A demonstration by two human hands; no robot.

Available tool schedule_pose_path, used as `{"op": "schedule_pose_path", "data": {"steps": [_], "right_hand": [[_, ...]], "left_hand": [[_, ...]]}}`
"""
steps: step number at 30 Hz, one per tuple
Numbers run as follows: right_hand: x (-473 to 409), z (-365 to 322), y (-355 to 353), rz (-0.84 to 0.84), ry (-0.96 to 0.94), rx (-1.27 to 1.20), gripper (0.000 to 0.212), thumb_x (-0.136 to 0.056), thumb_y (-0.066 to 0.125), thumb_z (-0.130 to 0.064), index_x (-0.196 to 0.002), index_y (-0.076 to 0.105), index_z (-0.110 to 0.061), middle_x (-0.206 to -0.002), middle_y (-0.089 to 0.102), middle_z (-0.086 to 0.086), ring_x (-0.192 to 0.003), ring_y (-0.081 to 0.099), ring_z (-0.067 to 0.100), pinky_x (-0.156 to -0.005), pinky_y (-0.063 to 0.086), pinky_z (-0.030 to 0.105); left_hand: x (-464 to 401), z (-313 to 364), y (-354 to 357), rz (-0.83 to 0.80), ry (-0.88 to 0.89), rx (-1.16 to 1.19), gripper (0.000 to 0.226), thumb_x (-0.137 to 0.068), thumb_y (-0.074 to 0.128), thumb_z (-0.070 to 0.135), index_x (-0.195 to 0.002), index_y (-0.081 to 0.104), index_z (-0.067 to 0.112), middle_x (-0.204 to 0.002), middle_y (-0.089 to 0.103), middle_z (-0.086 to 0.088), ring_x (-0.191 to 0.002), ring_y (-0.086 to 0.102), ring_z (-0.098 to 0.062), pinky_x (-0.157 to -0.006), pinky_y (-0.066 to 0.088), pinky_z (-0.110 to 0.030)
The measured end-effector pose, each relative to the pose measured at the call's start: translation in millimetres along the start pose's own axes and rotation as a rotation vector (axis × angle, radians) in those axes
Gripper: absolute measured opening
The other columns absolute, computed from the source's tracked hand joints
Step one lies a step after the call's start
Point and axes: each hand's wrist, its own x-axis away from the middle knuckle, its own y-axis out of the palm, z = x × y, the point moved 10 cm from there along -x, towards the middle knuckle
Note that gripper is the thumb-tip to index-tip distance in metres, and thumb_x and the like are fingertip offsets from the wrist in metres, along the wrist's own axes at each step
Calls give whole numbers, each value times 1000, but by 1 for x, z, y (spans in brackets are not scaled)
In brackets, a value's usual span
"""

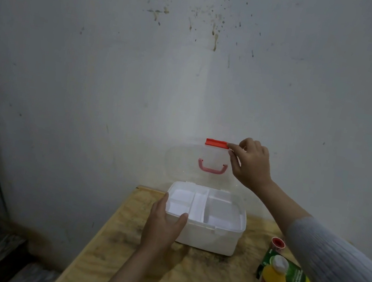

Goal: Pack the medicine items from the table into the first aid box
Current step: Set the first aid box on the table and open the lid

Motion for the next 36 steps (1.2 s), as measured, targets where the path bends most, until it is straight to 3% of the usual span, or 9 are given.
{"op": "schedule_pose_path", "data": {"steps": [4,7,13,18,21,26,28,31,36], "right_hand": [[5,2,9,-104,70,34,30,-86,48,-30,-108,64,-16,-93,67,9,-81,60,29,-72,43,39],[14,5,17,-220,117,27,39,-86,44,-33,-117,59,-15,-109,67,10,-98,61,31,-90,43,47],[24,4,0,-330,86,-56,48,-89,43,-37,-132,46,-14,-141,47,15,-132,42,31,-110,23,58],[42,-1,-70,-238,70,-199,38,-89,46,-35,-114,60,-11,-128,58,16,-120,53,31,-103,38,54],[69,6,-111,-266,124,-291,32,-89,48,-35,-106,64,-12,-113,65,10,-106,60,24,-88,50,39],[130,19,-150,-379,308,-390,23,-88,55,-31,-100,66,-16,-93,69,-1,-81,62,5,-70,44,12],[155,23,-151,-427,349,-357,16,-88,59,-22,-100,67,-15,-91,68,-1,-80,61,8,-69,45,14],[192,41,-144,-503,414,-246,16,-88,58,-23,-101,66,-19,-96,68,2,-84,62,15,-71,51,29],[258,78,-124,-755,589,-142,36,-83,62,-33,-117,60,-21,-118,63,6,-99,59,19,-82,50,34]], "left_hand": [[0,-2,1,-19,-4,15,75,-79,66,49,-142,32,28,-138,44,4,-122,46,-17,-90,52,-33],[1,-2,1,-29,2,36,75,-78,67,48,-142,33,28,-137,44,4,-121,45,-16,-91,50,-32],[1,-2,0,-52,4,70,82,-70,66,60,-140,37,30,-136,49,4,-122,48,-18,-94,52,-42],[-2,-4,-3,-44,-1,100,80,-74,70,53,-142,38,26,-142,47,1,-127,47,-22,-99,48,-46],[-1,-4,-3,-54,-3,130,81,-73,69,54,-143,37,27,-144,46,0,-128,46,-23,-100,46,-48],[2,-2,-3,-31,-23,173,77,-80,71,37,-145,33,23,-147,42,-3,-130,44,-25,-103,42,-41],[3,-1,-3,-35,-24,172,78,-81,70,38,-146,30,23,-149,39,-3,-132,42,-26,-103,41,-41],[5,1,-3,-46,-17,170,78,-82,69,39,-147,29,23,-150,37,-4,-133,41,-26,-104,41,-43],[5,4,-4,-46,-6,157,77,-82,68,39,-147,29,23,-151,37,-6,-133,40,-28,-104,40,-45]]}}
